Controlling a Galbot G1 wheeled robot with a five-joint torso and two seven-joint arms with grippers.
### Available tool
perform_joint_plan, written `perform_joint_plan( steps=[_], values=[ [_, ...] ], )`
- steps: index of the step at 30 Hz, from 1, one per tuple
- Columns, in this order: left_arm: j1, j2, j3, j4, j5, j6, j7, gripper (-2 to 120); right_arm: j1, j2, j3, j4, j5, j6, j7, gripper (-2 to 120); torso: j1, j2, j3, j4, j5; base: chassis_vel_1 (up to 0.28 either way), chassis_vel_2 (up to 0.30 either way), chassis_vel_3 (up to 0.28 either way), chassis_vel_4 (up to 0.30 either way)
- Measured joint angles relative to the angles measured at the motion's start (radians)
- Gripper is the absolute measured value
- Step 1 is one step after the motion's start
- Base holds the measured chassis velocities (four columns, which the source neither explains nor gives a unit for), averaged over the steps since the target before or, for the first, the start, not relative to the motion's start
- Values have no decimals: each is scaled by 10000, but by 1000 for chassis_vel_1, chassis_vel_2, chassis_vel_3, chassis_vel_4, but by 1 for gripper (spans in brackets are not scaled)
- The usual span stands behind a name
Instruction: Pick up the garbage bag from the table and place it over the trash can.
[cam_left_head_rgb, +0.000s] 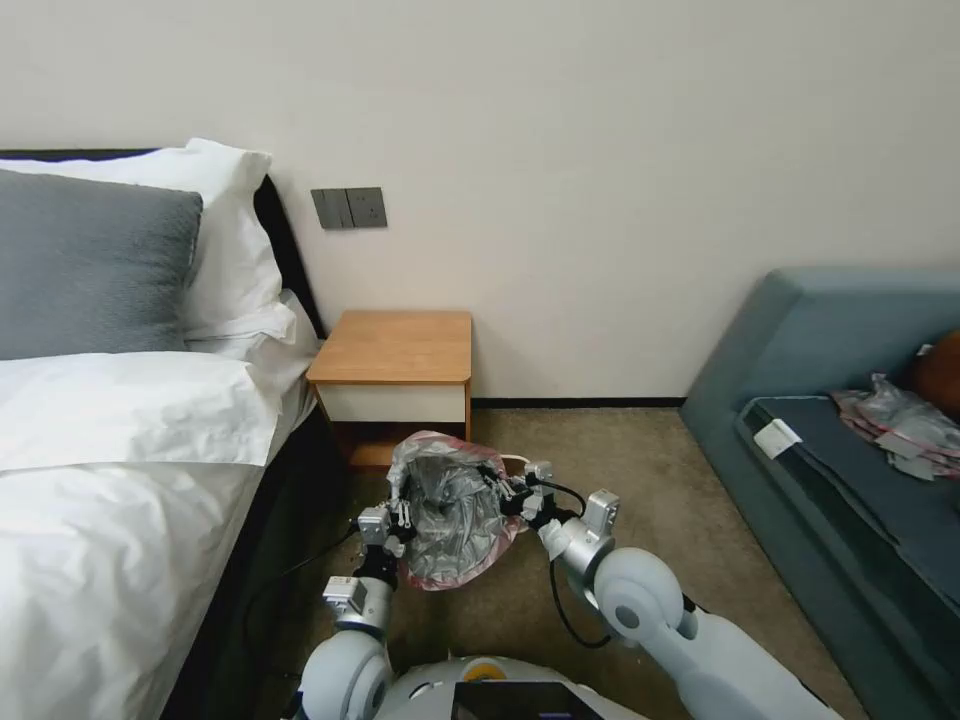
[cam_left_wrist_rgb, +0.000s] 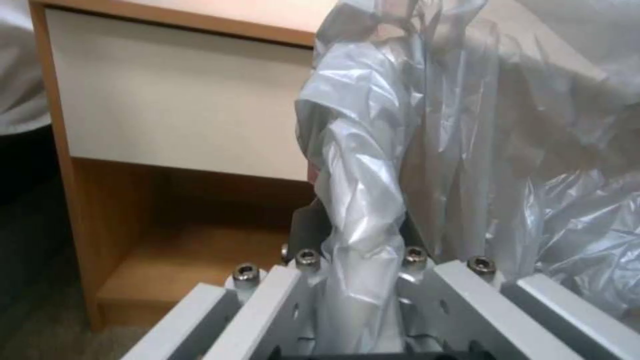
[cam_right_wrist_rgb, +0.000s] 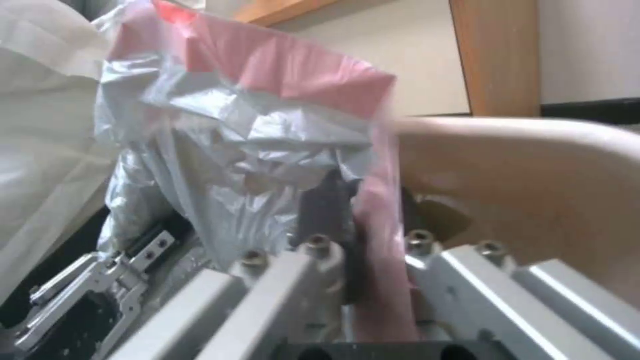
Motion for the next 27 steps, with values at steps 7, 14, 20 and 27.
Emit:
perform_joint_plan(
  steps=[7,14,20,27],
  values=[
    [-24,1,140,-31,-457,235,-248,4,-52,-236,45,402,23,46,-77,0,0,0,0,0,0,0,0,0,0],
    [-45,-6,84,37,-642,364,-448,4,-35,-761,426,1103,531,-67,-259,0,1,-1,0,0,0,0,0,0,0],
    [-90,-2,163,48,-718,401,-415,4,286,-1002,859,1238,882,-171,-389,0,0,0,0,0,1,0,0,0,0],
    [-221,82,386,81,-877,404,-193,4,904,-1262,1257,725,1276,-311,-375,0,0,0,0,-5,1,0,0,0,0]
  ],
)
